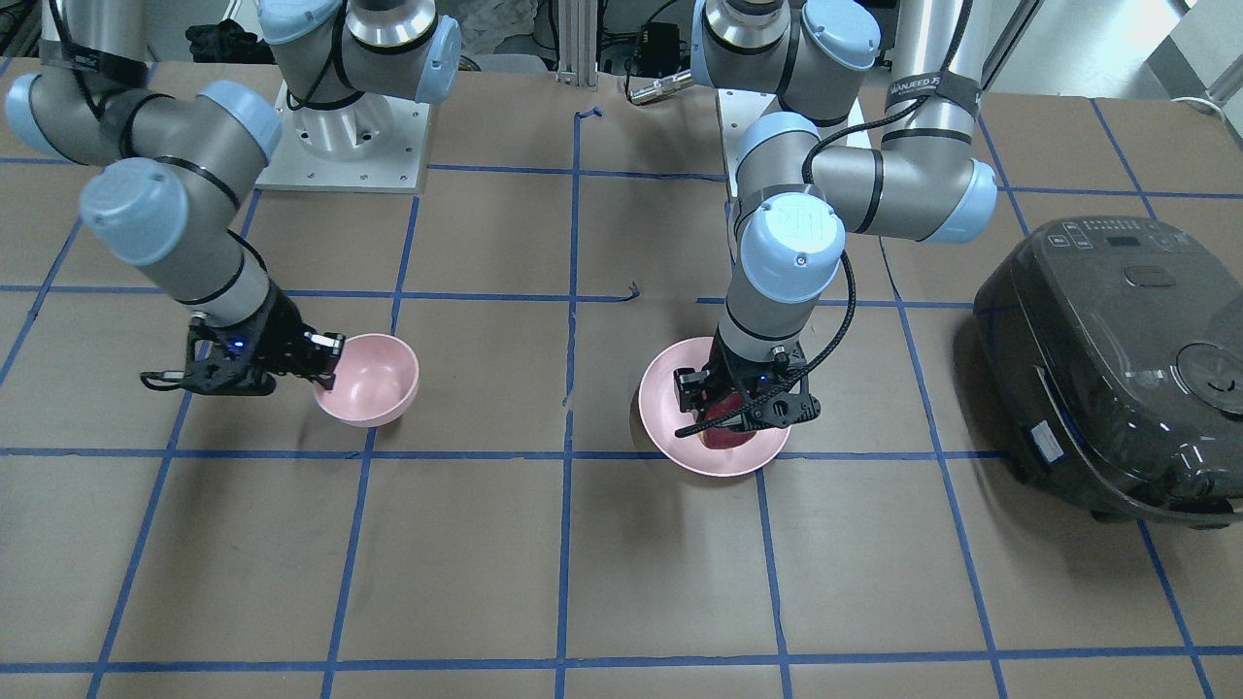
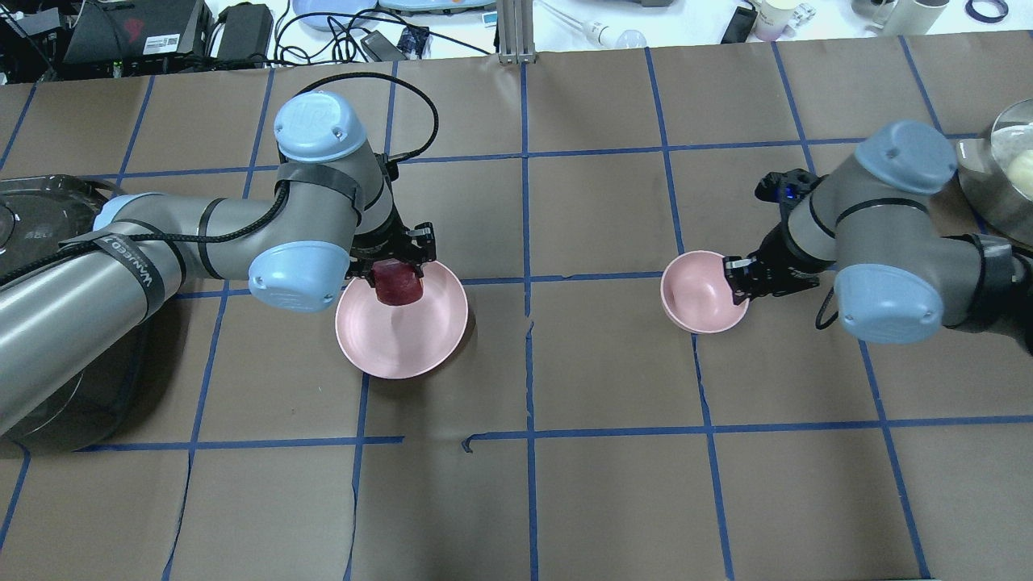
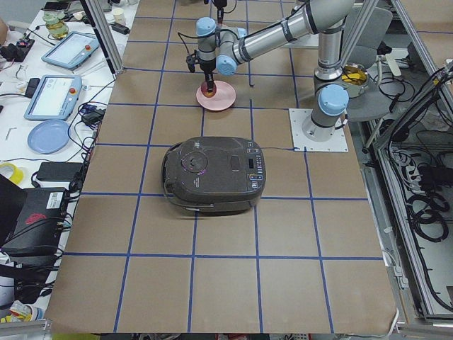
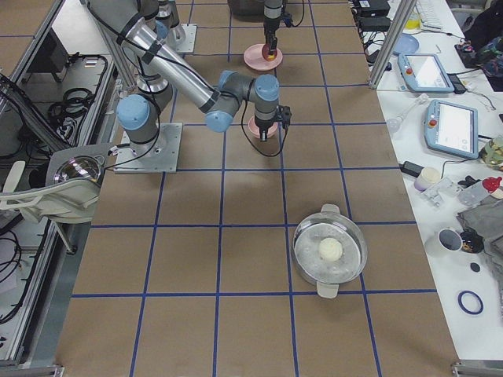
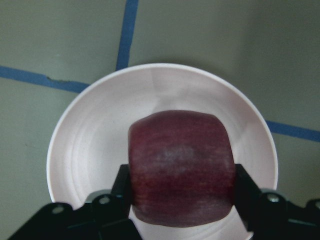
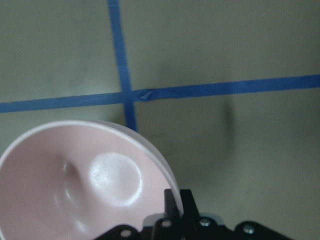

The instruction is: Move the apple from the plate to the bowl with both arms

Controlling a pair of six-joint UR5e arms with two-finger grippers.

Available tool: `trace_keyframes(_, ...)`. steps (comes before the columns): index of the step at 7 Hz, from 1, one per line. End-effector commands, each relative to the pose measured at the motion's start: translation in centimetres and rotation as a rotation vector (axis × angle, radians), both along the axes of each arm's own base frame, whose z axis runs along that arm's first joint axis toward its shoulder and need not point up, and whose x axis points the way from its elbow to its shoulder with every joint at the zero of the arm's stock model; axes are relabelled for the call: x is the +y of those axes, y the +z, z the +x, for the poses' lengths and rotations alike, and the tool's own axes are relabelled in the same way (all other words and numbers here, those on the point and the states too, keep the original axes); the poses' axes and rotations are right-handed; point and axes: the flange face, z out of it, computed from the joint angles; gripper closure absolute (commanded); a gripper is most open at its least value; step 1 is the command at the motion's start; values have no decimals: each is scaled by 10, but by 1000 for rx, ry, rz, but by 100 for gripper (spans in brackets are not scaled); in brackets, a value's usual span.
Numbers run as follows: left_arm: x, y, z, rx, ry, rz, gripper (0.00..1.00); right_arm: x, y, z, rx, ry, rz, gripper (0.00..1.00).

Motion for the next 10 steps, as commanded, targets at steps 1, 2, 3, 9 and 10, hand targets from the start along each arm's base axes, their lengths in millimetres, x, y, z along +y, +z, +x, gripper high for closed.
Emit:
trace_keyframes(1, 6, 22, 2, -7, -146, 4, 77, 11, -6, 94, 62, -37, 32, 100)
trace_keyframes(2, 12, 37, -4, 7, -169, 10, 78, 11, -22, 91, 94, -37, 68, 100)
trace_keyframes(3, 17, 47, -13, 40, -200, 13, 82, 12, -30, 91, 97, -35, 88, 1)
trace_keyframes(9, 52, 79, -145, 139, -256, -53, 91, -59, 230, 86, 160, -36, 53, 0)
trace_keyframes(10, 66, 74, -176, 158, -246, -84, 91, -44, 276, 89, 150, -30, 45, 0)
